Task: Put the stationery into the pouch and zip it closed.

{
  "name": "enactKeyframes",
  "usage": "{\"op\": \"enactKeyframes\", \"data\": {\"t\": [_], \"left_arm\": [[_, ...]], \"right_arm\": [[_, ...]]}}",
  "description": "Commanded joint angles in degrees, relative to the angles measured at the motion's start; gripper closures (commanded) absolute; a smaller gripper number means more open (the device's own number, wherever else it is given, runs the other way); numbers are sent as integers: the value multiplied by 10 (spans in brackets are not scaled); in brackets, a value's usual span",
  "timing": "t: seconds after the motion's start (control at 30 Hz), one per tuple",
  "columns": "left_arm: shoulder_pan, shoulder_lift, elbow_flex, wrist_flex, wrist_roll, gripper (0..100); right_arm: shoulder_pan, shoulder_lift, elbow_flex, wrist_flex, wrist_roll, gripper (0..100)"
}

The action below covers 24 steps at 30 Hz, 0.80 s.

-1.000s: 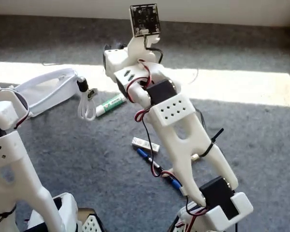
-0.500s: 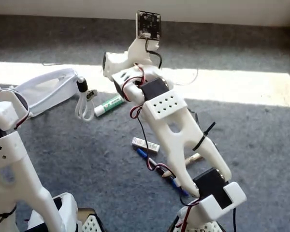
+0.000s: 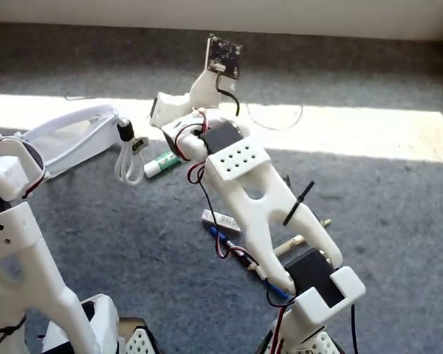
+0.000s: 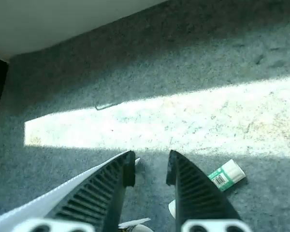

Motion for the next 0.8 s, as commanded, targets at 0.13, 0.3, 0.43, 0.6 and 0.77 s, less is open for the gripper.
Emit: {"op": "enactKeyframes", "data": {"t": [0.13,0.3,0.43,0.6,0.77], "left_arm": [[-4,8,13,-29,4,993],[-3,8,13,-28,4,993],[-5,8,13,-26,4,993],[-4,8,19,-29,4,993],[-5,8,19,-27,4,993]], "right_arm": [[-15,37,-35,51,-93,886],[-34,146,-150,131,-98,886],[-34,230,-283,228,-148,886],[-36,337,-448,331,-157,886],[-36,429,-604,408,-157,886]]}}
